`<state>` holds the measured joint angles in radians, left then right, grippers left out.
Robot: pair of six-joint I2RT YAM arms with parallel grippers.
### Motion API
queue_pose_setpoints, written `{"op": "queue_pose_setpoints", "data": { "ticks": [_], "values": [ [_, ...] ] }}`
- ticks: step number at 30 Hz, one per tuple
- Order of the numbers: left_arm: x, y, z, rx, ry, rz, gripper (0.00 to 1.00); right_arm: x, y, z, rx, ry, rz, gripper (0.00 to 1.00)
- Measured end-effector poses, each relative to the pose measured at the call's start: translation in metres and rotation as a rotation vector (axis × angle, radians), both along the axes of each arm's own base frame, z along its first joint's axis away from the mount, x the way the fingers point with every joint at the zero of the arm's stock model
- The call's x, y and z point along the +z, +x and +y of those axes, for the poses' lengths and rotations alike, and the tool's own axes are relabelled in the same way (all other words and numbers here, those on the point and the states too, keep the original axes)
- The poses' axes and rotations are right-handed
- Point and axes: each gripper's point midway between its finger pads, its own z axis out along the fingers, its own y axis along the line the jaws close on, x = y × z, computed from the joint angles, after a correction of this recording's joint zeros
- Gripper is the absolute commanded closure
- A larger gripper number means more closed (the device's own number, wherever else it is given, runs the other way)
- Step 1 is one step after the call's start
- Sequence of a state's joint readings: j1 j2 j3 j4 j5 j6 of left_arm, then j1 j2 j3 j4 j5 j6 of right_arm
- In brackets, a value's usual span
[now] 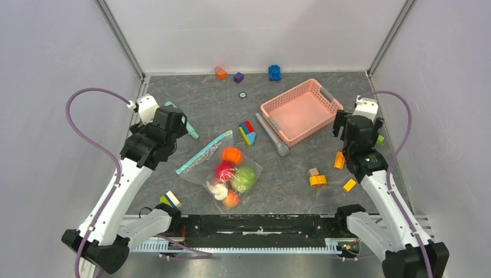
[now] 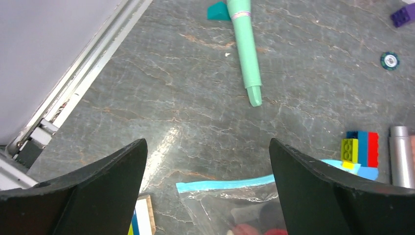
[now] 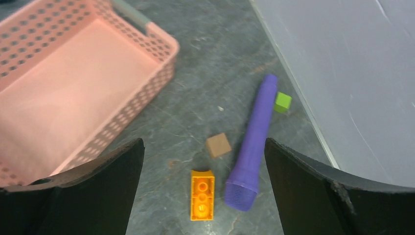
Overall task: Place the food in the zip-top bag and seal the zipper
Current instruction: Reset both arms
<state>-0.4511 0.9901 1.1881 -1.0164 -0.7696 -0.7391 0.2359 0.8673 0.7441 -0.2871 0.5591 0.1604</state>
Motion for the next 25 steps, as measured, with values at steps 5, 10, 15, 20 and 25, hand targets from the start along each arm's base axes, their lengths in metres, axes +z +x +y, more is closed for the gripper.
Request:
{"op": "queue_pose_setpoints", "data": {
  "ticks": [5, 10, 15, 20, 25],
  "values": [
    [0.0, -0.001, 0.008, 0.027, -0.014, 0.0, 0.0, -0.019, -0.008, -0.024, -0.091, 0.034, 0.027, 0.02],
    [0.001, -0.003, 0.006, 0.003, -0.041, -0.027, 0.0, -0.016, -0.009, -0.017, -0.047, 0.056, -0.002, 0.02],
    [0.0, 0.0, 0.003, -0.008, -0.057, -0.03, 0.0, -0.004, -0.008, -0.017, -0.041, 0.058, -0.058, 0.02],
    [-0.001, 0.002, 0.0, -0.019, -0.069, -0.028, 0.0, -0.007, -0.008, -0.018, -0.041, 0.056, -0.054, 0.02],
    [-0.003, 0.004, -0.001, -0.024, -0.068, -0.025, 0.0, -0.012, -0.009, -0.018, -0.042, 0.054, -0.043, 0.02]
  ]
}}
